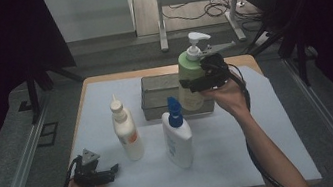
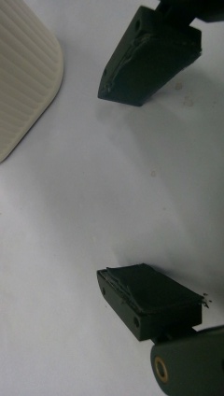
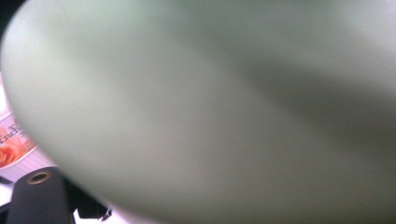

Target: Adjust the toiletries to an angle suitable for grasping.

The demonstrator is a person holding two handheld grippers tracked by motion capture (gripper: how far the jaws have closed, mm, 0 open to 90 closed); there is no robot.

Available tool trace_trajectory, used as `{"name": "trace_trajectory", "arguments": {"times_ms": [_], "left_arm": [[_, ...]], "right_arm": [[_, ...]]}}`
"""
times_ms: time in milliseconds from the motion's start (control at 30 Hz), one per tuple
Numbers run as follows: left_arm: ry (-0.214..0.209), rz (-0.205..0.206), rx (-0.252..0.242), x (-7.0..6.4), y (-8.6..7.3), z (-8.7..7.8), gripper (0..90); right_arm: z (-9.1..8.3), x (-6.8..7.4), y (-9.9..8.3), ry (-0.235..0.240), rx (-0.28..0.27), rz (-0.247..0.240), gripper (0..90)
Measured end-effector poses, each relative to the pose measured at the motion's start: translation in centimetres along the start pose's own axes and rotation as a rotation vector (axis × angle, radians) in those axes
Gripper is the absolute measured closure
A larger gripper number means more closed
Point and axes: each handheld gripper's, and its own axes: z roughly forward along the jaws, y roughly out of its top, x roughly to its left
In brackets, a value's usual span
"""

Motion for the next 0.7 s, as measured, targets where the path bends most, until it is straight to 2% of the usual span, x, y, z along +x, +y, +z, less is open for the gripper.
{"name": "trace_trajectory", "arguments": {"times_ms": [700], "left_arm": [[0.000, 0.002, 0.000, 0.0, 0.0, 0.0, 12.4]], "right_arm": [[4.4, -0.4, 2.7, 0.013, -0.012, 0.002, 12.8]]}}
